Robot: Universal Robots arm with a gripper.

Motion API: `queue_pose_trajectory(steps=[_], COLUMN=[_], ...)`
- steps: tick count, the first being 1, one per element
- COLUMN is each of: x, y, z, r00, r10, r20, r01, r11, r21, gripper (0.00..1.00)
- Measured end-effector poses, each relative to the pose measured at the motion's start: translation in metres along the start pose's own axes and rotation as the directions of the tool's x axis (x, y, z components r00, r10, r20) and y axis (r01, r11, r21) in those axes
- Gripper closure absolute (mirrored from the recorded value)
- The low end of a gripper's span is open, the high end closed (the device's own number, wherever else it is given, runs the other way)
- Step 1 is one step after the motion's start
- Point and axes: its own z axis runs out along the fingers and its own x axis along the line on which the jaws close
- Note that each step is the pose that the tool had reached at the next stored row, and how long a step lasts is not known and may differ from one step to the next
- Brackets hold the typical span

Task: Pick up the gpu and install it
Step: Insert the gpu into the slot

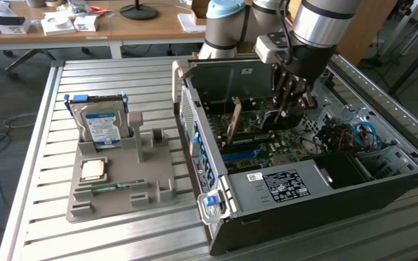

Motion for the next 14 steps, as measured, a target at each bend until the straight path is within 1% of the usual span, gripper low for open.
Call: queue_pose_trajectory(steps=[8, 14], x=[0.0003, 0.0003], y=[0.0003, 0.0003], z=[0.009, 0.0096], r00=[1.0, 1.0], r10=[0.0, 0.0], r20=[0.0001, 0.0], r01=[0.0, 0.0], r11=[1.0, 1.0], r21=[0.0, 0.0], gripper=[0.74, 0.74])
